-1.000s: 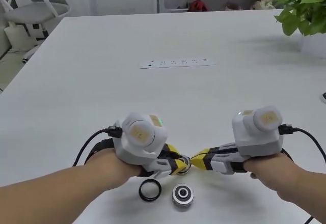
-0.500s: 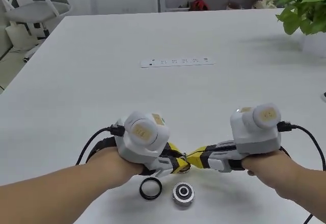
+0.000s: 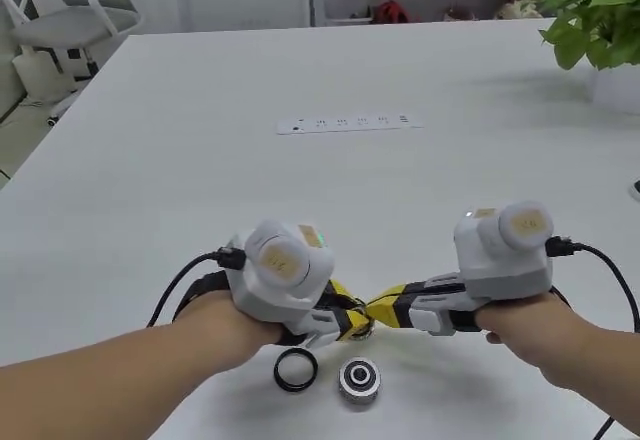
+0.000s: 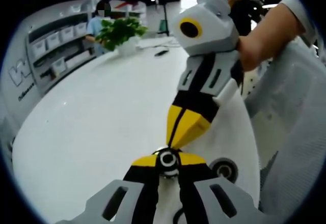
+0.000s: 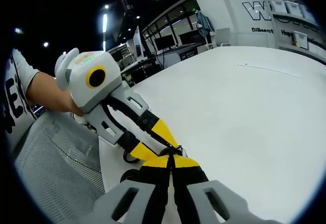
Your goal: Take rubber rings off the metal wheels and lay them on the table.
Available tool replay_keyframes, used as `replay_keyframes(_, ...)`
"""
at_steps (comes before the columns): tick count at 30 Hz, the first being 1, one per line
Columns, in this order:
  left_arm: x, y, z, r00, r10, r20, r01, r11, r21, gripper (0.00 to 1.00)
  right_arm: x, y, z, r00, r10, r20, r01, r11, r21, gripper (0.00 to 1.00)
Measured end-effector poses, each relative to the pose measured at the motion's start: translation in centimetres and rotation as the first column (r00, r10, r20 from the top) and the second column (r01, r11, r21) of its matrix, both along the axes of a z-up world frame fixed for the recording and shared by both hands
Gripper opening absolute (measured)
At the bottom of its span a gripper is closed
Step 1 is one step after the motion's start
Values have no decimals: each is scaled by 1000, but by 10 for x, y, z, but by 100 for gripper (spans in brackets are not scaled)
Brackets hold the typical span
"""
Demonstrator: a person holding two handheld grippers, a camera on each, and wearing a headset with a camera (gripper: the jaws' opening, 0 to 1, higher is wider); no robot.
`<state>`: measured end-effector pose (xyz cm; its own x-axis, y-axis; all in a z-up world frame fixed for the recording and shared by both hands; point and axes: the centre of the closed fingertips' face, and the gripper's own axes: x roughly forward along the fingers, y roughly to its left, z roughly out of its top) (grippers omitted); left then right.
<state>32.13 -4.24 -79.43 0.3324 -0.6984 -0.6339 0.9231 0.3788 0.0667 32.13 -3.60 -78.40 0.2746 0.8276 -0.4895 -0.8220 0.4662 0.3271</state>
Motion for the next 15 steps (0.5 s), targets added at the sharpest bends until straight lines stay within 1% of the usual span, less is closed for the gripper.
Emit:
replay_keyframes(5,0,1,0,1000,1,-8,-1,1000,-3,14,-1,0,0,1000,-2,-6,2,1000,-2,0)
replay_keyframes(8,-3,3,1,1000,-18,-2,18,1000,3,14,-1,0,1,1000,0,-8,0,1000,0,0)
replay_keyframes(9,-3,4,2,1000,-23,5,23,1000,5,15,-1,1,1,1000,-1,-10,1,1000,2,0)
replay_keyframes(12,-7,6,7,999,-41,-1,41,999,-6,18,-1,1,2,1000,-3,-13,4,1000,7,0)
replay_keyframes(15,-9,10,12,999,-47,7,47,999,-13,20,-1,1,3,1000,-2,-14,3,1000,9,0)
